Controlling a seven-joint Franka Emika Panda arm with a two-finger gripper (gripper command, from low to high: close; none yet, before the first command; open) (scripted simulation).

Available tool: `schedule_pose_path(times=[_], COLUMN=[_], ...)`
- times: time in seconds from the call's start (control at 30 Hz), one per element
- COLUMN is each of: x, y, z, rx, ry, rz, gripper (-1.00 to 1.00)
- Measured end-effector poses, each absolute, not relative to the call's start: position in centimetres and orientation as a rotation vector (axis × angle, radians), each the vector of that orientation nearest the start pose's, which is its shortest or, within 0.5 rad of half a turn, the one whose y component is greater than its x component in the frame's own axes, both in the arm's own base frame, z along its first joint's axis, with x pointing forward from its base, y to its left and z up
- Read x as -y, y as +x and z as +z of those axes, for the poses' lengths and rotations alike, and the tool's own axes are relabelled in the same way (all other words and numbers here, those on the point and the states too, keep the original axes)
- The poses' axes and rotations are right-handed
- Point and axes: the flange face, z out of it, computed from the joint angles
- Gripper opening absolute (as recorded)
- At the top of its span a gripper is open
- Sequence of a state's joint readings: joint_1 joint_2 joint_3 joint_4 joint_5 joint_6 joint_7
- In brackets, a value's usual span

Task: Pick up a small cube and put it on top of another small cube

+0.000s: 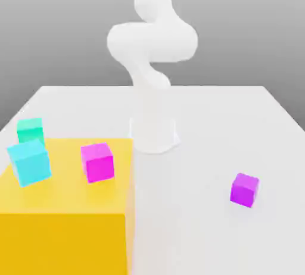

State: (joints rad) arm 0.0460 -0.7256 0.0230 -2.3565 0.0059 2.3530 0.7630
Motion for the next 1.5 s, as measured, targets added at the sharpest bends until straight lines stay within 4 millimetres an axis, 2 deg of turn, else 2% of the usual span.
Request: schedule_pose_path(times=[0.07, 0.13, 0.2, 0.3, 0.43, 0.57, 0.6, 0.73, 0.83, 0.87, 1.1, 1.33, 1.4, 1.43, 1.5], x=[-5.8, -8.7, -11.6, -15.6, -20.1, -23.0, -23.8, -23.6, -23.6, -23.6, -23.6, -23.5, -23.5, -21.6, -18.9], y=[39.7, 41.0, 41.4, 40.8, 37.3, 31.1, 28.9, 27.5, 27.4, 27.3, 27.3, 27.3, 29.0, 31.5, 35.1], z=[61.2, 56.2, 51.2, 43.7, 33.6, 24.1, 22.1, 17.6, 14.8, 13.9, 13.7, 19.3, 21.2, 22.2, 24.5], rx=[-0.814, -0.7, -0.58, -0.388, -0.099, 0.225, 0.329, 0.383, 0.39, 0.39, 0.391, 0.389, 0.363, 0.252, 0.109], ry=[-2.641, -2.729, -2.809, -2.914, -3.027, -3.1, -3.107, -3.116, -3.115, -3.115, -3.116, -3.118, -3.126, -3.139, -3.151], rz=[-0.853, -0.766, -0.677, -0.538, -0.337, -0.115, -0.061, -0.004, 0.0, 0.001, 0.0, -0.001, -0.005, -0.008, -0.012], gripper=[0.0, 0.0, 0.0, 0.0, 0.0, 0.0, 0.0, 0.0, 0.0, -1.0, -1.0, -1.0, -1.0, -1.0, -1.0])
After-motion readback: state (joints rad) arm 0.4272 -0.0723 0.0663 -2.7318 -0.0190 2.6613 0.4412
